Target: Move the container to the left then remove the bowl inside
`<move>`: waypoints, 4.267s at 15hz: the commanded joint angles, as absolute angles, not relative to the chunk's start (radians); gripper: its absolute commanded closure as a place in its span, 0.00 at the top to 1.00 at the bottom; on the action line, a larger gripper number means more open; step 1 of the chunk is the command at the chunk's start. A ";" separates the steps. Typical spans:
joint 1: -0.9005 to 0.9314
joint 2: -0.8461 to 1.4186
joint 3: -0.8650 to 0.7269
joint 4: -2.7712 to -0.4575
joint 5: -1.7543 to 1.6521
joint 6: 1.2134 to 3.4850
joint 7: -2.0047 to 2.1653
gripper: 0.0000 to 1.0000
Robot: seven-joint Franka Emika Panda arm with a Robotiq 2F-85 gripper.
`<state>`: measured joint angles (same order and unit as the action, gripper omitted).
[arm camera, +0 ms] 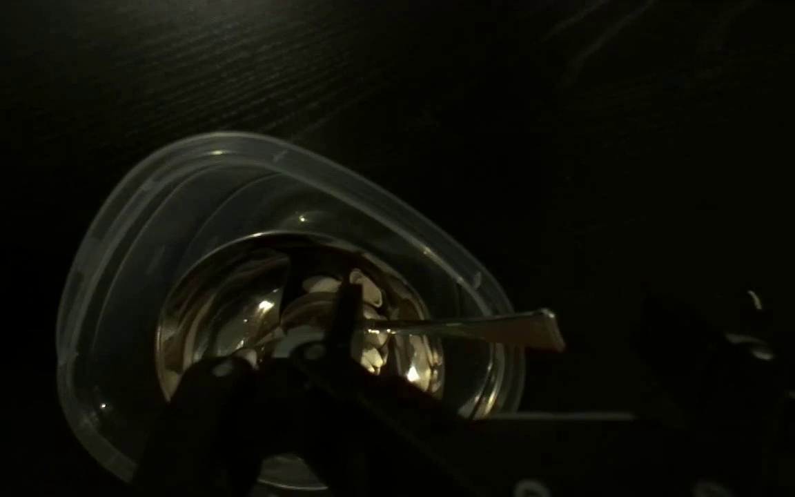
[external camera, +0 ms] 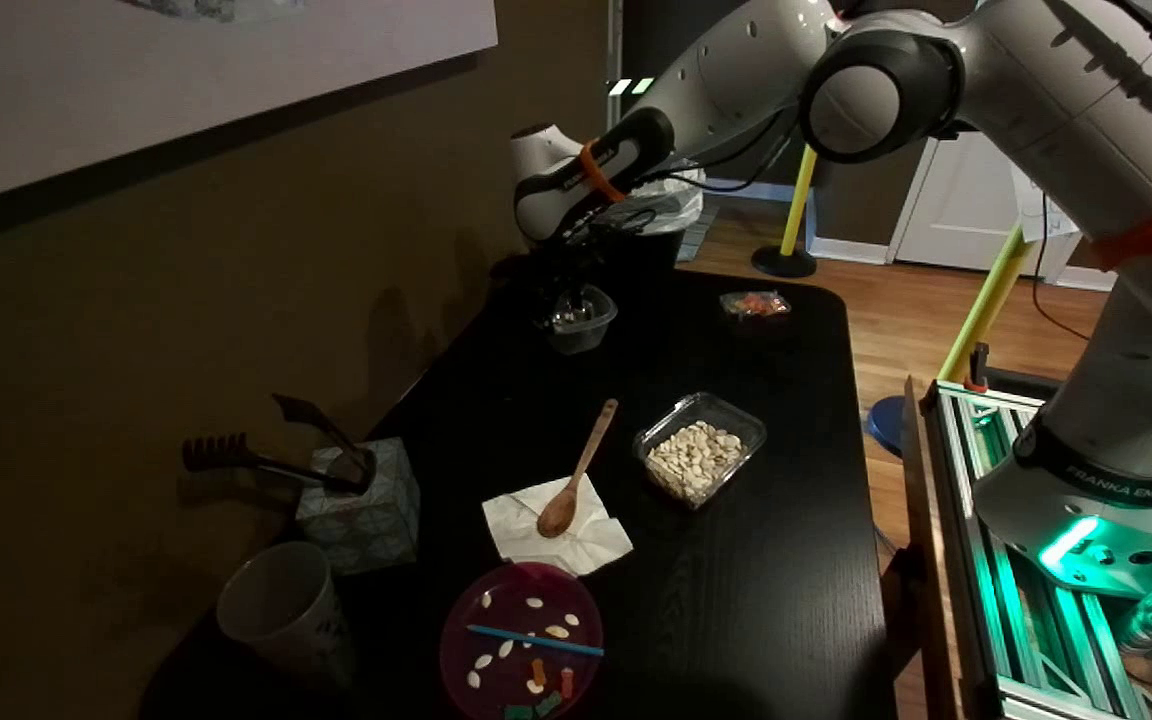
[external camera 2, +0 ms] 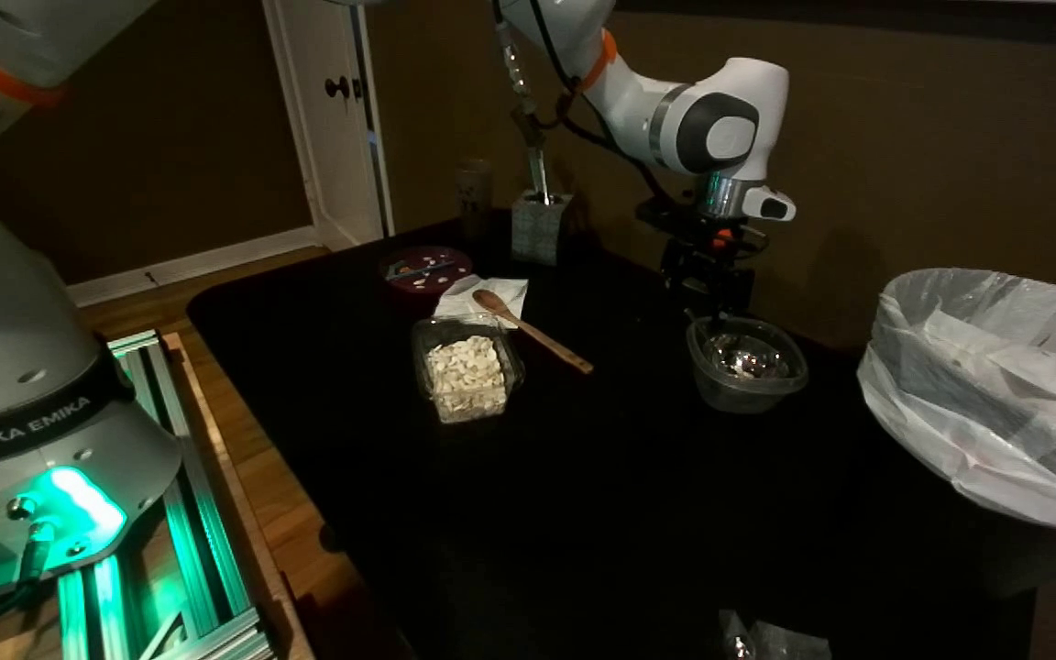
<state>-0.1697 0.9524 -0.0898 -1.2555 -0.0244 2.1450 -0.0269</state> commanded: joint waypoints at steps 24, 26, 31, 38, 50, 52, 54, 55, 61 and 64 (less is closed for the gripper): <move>-0.149 1.135 0.058 -0.868 0.008 1.634 -0.236 0.01; -0.143 1.128 0.041 -0.888 -0.009 1.677 -0.186 0.06; -0.098 1.142 0.021 -0.899 -0.038 1.743 -0.116 0.01; 0.111 1.175 -0.036 -0.922 -0.191 1.818 0.102 0.01; 0.180 1.107 -0.031 -0.985 -0.218 1.909 0.130 0.76; 0.134 1.075 -0.022 -1.020 -0.187 2.000 0.142 0.92; 0.071 1.037 0.000 -1.076 -0.135 2.110 0.116 1.00; 0.041 1.019 0.016 -1.109 -0.108 2.166 0.093 1.00; -0.095 0.900 0.102 -1.363 0.064 2.459 -0.074 1.00; -0.126 0.829 0.136 -1.501 0.104 2.569 -0.141 1.00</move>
